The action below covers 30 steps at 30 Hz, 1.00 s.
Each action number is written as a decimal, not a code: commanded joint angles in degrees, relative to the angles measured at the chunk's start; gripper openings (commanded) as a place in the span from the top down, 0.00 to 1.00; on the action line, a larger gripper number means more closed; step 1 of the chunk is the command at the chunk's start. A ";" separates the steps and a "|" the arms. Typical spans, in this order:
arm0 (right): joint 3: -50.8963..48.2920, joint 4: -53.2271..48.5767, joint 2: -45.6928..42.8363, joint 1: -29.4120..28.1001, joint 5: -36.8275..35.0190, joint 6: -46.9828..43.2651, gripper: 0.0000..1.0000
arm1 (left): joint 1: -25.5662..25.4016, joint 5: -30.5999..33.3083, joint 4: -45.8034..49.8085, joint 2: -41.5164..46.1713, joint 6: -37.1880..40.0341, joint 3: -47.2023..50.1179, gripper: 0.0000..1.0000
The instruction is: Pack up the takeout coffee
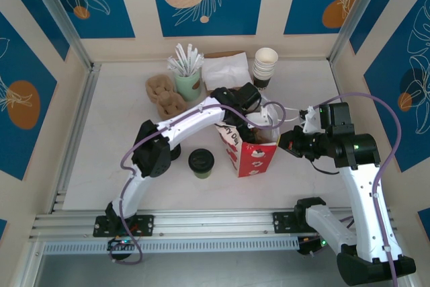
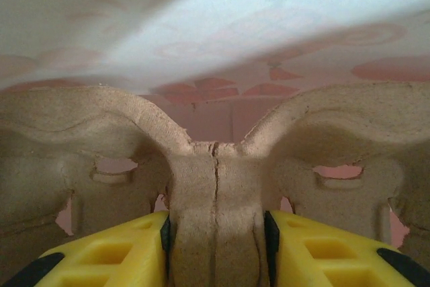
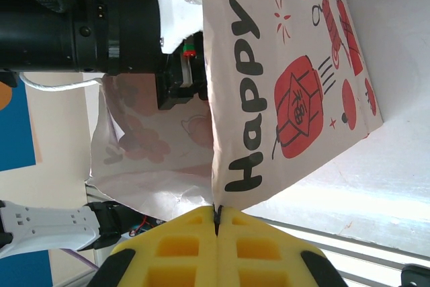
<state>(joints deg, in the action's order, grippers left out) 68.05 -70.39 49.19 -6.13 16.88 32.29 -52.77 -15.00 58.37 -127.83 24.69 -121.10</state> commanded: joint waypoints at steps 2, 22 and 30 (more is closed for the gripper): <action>1.38 -1.42 -0.10 0.24 1.21 -0.38 0.94 | -0.05 -0.45 -0.93 -1.56 -0.40 1.02 0.59; -0.05 0.14 -0.06 0.24 1.37 1.57 0.94 | -0.05 -3.30 0.78 4.30 -0.86 -2.58 0.19; -0.45 1.81 0.61 0.24 1.20 4.00 0.94 | -0.05 -5.30 3.64 6.30 -2.00 -9.10 0.12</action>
<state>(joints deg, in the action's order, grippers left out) 68.01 -69.36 49.47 -6.13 16.91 34.70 -52.75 -17.93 59.48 -124.81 23.40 -126.93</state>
